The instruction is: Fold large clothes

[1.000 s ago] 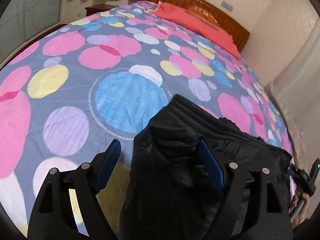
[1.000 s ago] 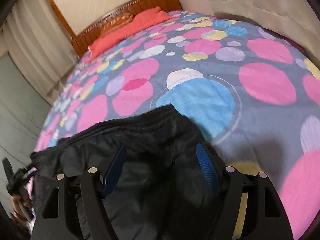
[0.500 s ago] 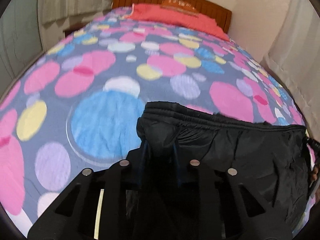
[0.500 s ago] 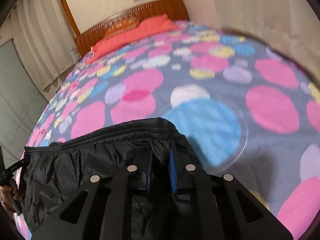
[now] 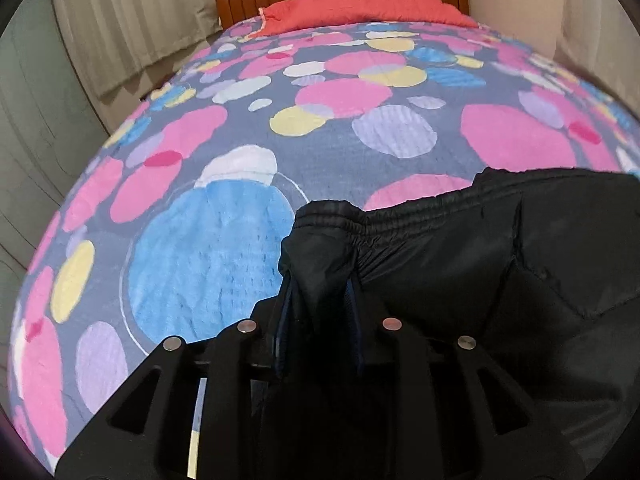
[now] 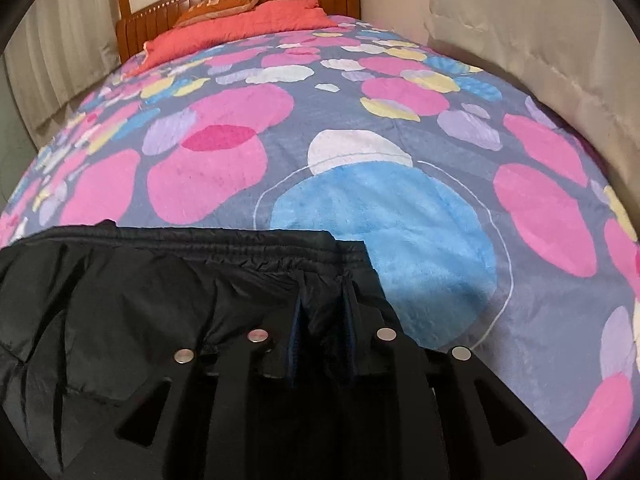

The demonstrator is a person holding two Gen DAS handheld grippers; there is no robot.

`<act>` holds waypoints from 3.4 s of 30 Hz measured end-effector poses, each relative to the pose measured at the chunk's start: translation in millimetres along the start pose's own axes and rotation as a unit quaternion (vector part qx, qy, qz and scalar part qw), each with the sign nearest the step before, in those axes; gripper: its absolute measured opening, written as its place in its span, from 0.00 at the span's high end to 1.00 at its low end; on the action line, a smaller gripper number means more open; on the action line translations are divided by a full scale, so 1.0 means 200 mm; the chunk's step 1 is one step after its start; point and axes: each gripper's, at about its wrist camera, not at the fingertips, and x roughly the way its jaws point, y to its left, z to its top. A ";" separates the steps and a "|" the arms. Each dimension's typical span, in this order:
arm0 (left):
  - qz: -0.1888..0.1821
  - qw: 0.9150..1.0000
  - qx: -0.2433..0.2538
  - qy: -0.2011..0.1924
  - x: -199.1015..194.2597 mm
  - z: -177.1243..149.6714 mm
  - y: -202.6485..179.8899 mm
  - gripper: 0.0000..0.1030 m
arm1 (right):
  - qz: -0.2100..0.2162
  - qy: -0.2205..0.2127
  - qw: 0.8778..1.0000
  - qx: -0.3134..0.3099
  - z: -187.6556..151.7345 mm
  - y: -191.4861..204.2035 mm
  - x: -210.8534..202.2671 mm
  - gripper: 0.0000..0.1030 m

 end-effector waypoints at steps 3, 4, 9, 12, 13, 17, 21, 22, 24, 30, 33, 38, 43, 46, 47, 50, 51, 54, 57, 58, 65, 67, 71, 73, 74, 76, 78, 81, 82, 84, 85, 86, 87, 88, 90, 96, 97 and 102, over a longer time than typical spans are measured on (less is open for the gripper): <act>-0.008 1.000 -0.015 0.000 -0.04 0.00 0.05 0.69 | 0.008 0.000 1.000 0.007 0.00 -0.02 -0.04 0.70; -0.010 1.000 -0.029 0.001 -0.07 0.00 0.09 0.63 | 0.006 -0.001 1.000 0.011 0.00 -0.03 -0.07 0.67; 0.022 0.994 -0.097 -0.039 -0.31 -0.01 0.23 0.53 | 0.010 -0.056 0.998 0.039 -0.01 0.01 -0.31 0.61; -0.015 0.993 -0.105 -0.055 -0.43 -0.01 0.16 0.53 | 0.067 -0.075 0.995 0.023 -0.03 0.19 -0.42 0.61; -0.035 0.993 -0.101 -0.053 -0.45 0.00 0.10 0.53 | 0.078 -0.076 0.994 0.011 -0.03 0.26 -0.44 0.61; -0.114 0.988 -0.101 -0.027 -0.43 0.01 -0.14 0.52 | 0.120 -0.063 0.990 -0.041 -0.06 0.59 -0.43 0.62; -0.109 0.990 -0.088 -0.019 -0.32 -0.01 -0.33 0.47 | 0.111 -0.050 0.990 -0.073 -0.09 0.76 -0.33 0.62; -0.102 0.991 -0.083 -0.017 -0.28 -0.02 -0.36 0.46 | 0.100 -0.041 0.991 -0.080 -0.11 0.79 -0.28 0.61; -0.092 0.993 -0.076 -0.025 -0.23 -0.06 -0.39 0.44 | 0.088 -0.024 0.992 -0.083 -0.14 0.80 -0.19 0.60; -0.055 0.997 -0.048 -0.036 -0.19 -0.09 -0.46 0.44 | 0.064 -0.037 0.993 -0.088 -0.19 0.84 -0.15 0.60; -0.059 0.996 -0.051 -0.035 -0.25 -0.09 -0.43 0.44 | 0.074 -0.031 0.993 -0.083 -0.18 0.80 -0.20 0.60; -0.071 0.990 -0.094 -0.082 -0.43 -0.16 -0.31 0.35 | 0.059 -0.055 0.996 -0.049 -0.18 0.59 -0.38 0.59; -0.054 0.994 -0.088 -0.047 -0.28 -0.18 -0.32 0.35 | 0.022 -0.028 0.999 -0.027 -0.25 0.42 -0.25 0.57; -0.051 0.994 -0.084 -0.049 -0.24 -0.18 -0.34 0.34 | 0.014 -0.038 0.999 -0.030 -0.27 0.45 -0.20 0.55; -0.050 0.994 -0.083 -0.046 -0.23 -0.18 -0.34 0.34 | 0.003 -0.042 0.998 -0.037 -0.28 0.47 -0.20 0.55; -0.051 0.995 -0.080 -0.041 -0.24 -0.18 -0.34 0.34 | -0.001 -0.040 0.998 -0.042 -0.27 0.47 -0.21 0.55; -0.056 0.995 -0.079 -0.039 -0.26 -0.18 -0.33 0.34 | 0.007 -0.039 0.999 -0.037 -0.27 0.46 -0.23 0.55; -0.062 0.995 -0.068 -0.041 -0.34 -0.24 -0.29 0.33 | 0.027 -0.037 0.999 -0.015 -0.29 0.38 -0.31 0.53; -0.051 0.995 -0.073 -0.053 -0.46 -0.32 -0.20 0.32 | 0.033 -0.047 0.998 0.003 -0.34 0.27 -0.44 0.49; -0.051 0.993 -0.085 -0.061 -0.53 -0.36 -0.16 0.30 | 0.031 -0.052 0.998 0.006 -0.36 0.24 -0.49 0.48; -0.026 0.984 -0.167 -0.061 -0.72 -0.68 0.14 0.22 | -0.030 -0.054 0.997 0.036 -0.67 -0.06 -0.69 0.44; -0.023 0.985 -0.167 -0.031 -0.67 -0.73 0.18 0.22 | -0.028 -0.043 0.998 0.025 -0.72 -0.08 -0.65 0.44; -0.038 0.979 -0.197 -0.031 -0.74 -0.83 0.26 0.22 | -0.018 -0.054 0.998 0.031 -0.75 -0.09 -0.79 0.43; -0.051 0.974 -0.216 -0.035 -0.79 -0.90 0.30 0.22 | 0.005 -0.056 0.997 0.056 -0.81 -0.12 -0.88 0.39; -0.062 0.969 -0.235 -0.035 -0.82 -0.94 0.32 0.19 | 0.014 -0.058 0.996 0.072 -0.84 -0.14 -0.91 0.36; -0.080 0.960 -0.267 -0.031 -0.84 -1.03 0.35 0.16 | 0.041 -0.053 0.991 0.117 -0.96 -0.19 -0.96 0.34; -0.107 0.947 -0.302 -0.018 -0.82 -1.12 0.36 0.16 | 0.069 -0.034 0.984 0.161 -1.05 -0.23 -0.94 0.33; -0.116 0.943 -0.310 -0.025 -0.79 -1.15 0.31 0.13 | 0.113 -0.013 0.973 0.201 -1.12 -0.25 -0.86 0.33; -0.113 0.946 -0.303 -0.028 -0.79 -1.13 0.30 0.13 | 0.124 -0.009 0.969 0.213 -1.13 -0.25 -0.83 0.33; -0.135 0.940 -0.310 -0.034 -0.76 -1.08 0.29 0.12 | 0.145 -0.018 0.959 0.242 -1.10 -0.24 -0.78 0.33; -0.145 0.936 -0.318 -0.033 -0.74 -1.05 0.28 0.11 | 0.145 -0.022 0.956 0.254 -1.08 -0.24 -0.75 0.33; -0.153 0.933 -0.326 -0.028 -0.71 -1.03 0.29 0.11 | 0.144 -0.021 0.954 0.261 -1.07 -0.24 -0.72 0.31; -0.155 0.928 -0.337 -0.024 -0.67 -1.01 0.30 0.11 | 0.150 -0.022 0.949 0.275 -1.05 -0.23 -0.68 0.27; -0.155 0.925 -0.347 -0.027 -0.65 -1.00 0.30 0.11 | 0.154 -0.028 0.946 0.284 -1.03 -0.24 -0.65 0.25; -0.155 0.916 -0.368 -0.031 -0.61 -0.96 0.33 0.11 | 0.148 -0.039 0.944 0.293 -0.99 -0.23 -0.62 0.24; -0.166 0.915 -0.365 -0.035 -0.57 -0.89 0.31 0.57 | 0.141 -0.046 0.939 0.311 -0.97 -0.25 -0.60 0.57; -0.163 0.919 -0.357 -0.039 -0.58 -0.89 0.30 0.62 | 0.147 -0.047 0.938 0.311 -0.98 -0.25 -0.60 0.60; -0.152 0.935 -0.317 -0.054 -0.68 -0.91 0.28 0.73 | 0.164 -0.057 0.937 0.305 -1.02 -0.27 -0.69 0.71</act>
